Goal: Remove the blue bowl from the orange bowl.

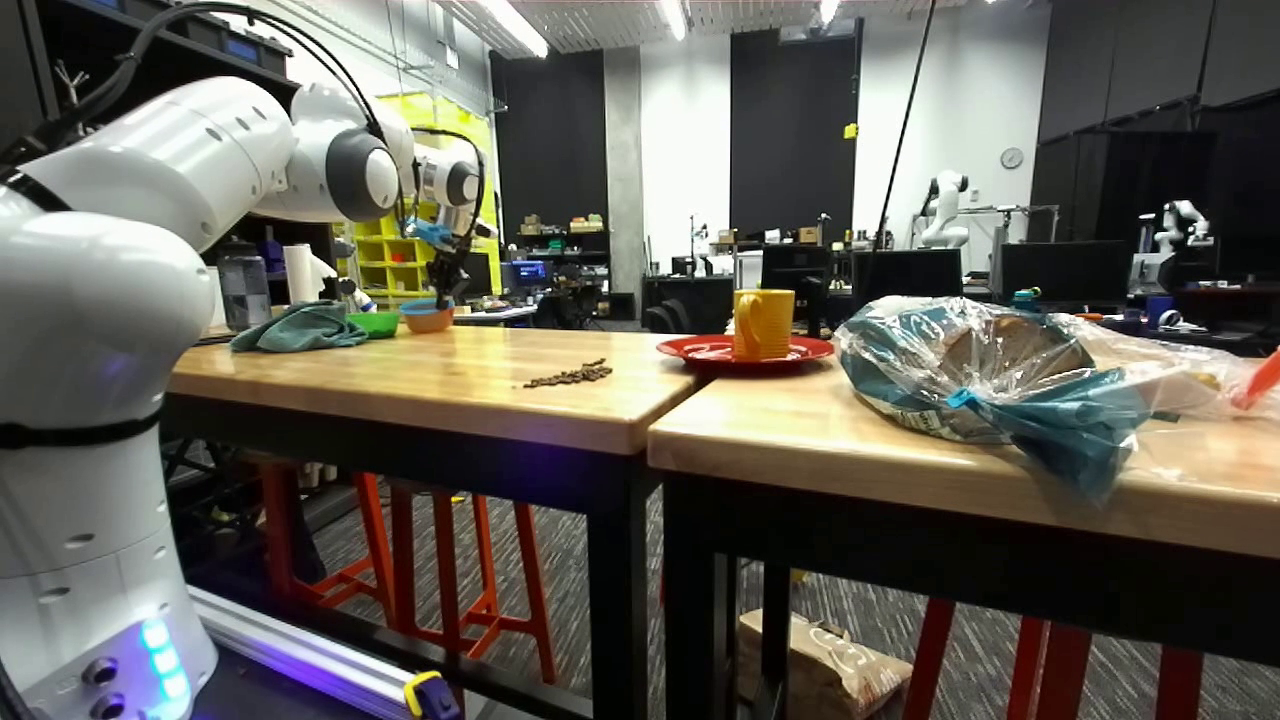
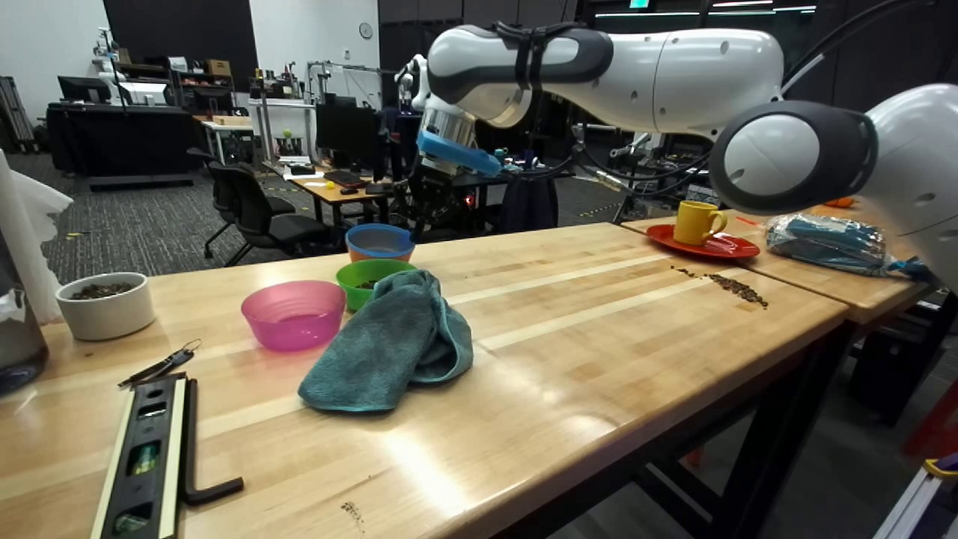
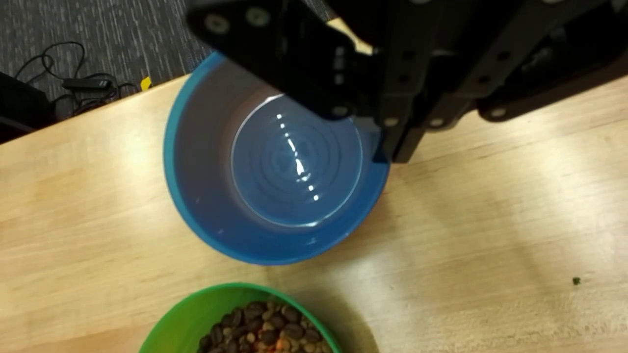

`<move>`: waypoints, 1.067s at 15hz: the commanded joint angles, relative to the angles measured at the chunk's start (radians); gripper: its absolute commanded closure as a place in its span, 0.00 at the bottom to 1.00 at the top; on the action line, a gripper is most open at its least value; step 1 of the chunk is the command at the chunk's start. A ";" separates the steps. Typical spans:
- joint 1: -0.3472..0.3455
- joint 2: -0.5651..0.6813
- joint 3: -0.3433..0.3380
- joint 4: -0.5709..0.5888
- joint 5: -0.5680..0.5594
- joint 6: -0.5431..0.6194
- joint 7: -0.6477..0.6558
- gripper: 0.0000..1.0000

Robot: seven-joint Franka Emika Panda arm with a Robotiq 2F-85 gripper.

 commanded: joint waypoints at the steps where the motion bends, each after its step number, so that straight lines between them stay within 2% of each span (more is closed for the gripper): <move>1: 0.009 -0.014 -0.006 0.021 -0.007 -0.004 0.026 0.99; 6: -0.004 -0.036 0.012 0.052 0.017 -0.116 0.040 0.99; 7: 0.006 -0.043 -0.007 0.057 -0.005 -0.140 0.064 0.99; 11: -0.005 -0.064 -0.010 0.071 -0.006 -0.238 0.084 0.99; 16: -0.039 -0.090 0.011 0.070 0.038 -0.258 0.083 0.99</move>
